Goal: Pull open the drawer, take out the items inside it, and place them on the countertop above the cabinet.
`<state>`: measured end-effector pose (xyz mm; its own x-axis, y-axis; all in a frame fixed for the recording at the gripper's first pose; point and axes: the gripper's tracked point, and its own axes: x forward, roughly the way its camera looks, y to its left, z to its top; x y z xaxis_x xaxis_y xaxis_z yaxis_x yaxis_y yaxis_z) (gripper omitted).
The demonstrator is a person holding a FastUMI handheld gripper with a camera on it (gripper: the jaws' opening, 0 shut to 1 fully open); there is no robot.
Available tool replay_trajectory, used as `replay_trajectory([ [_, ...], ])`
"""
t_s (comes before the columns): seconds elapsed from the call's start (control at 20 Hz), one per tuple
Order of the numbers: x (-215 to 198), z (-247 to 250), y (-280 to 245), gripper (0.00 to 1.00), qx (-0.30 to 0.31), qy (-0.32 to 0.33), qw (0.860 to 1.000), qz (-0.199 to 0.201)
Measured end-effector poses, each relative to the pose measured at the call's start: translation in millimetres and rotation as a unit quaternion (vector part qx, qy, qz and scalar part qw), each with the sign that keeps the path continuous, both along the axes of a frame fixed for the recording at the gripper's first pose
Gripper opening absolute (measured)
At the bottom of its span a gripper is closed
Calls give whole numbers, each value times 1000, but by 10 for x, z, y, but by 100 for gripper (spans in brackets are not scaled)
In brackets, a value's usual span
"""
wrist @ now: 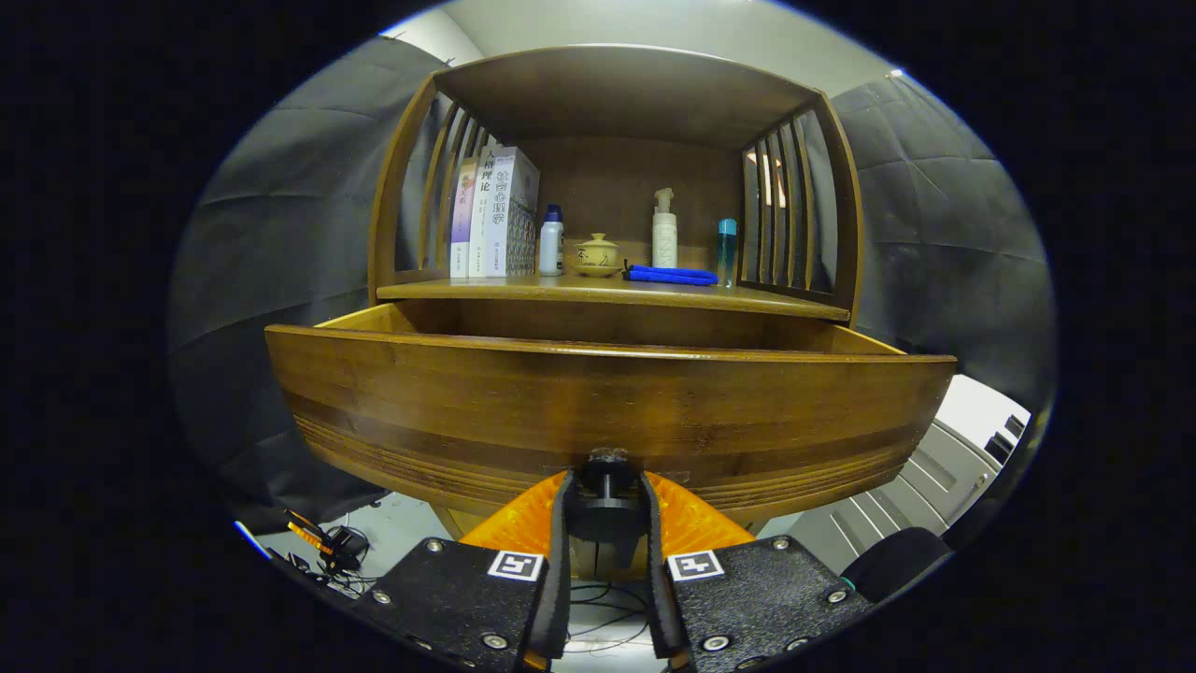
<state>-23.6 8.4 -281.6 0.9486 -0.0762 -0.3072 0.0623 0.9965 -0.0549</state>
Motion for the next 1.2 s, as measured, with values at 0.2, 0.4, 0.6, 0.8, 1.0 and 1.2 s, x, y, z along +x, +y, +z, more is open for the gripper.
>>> replay_trajectory([
  [0.2,-257,-21,67,35,29,19,999,6],
  [0.4,-408,-16,128,35,11,23,1000,11],
  [0.6,-583,-16,188,35,0,33,999,14],
  [0.8,-673,-23,231,34,-9,32,999,16],
  [1.0,-691,-9,253,40,9,26,999,25],
  [1.2,-705,327,404,86,45,-15,997,53],
])
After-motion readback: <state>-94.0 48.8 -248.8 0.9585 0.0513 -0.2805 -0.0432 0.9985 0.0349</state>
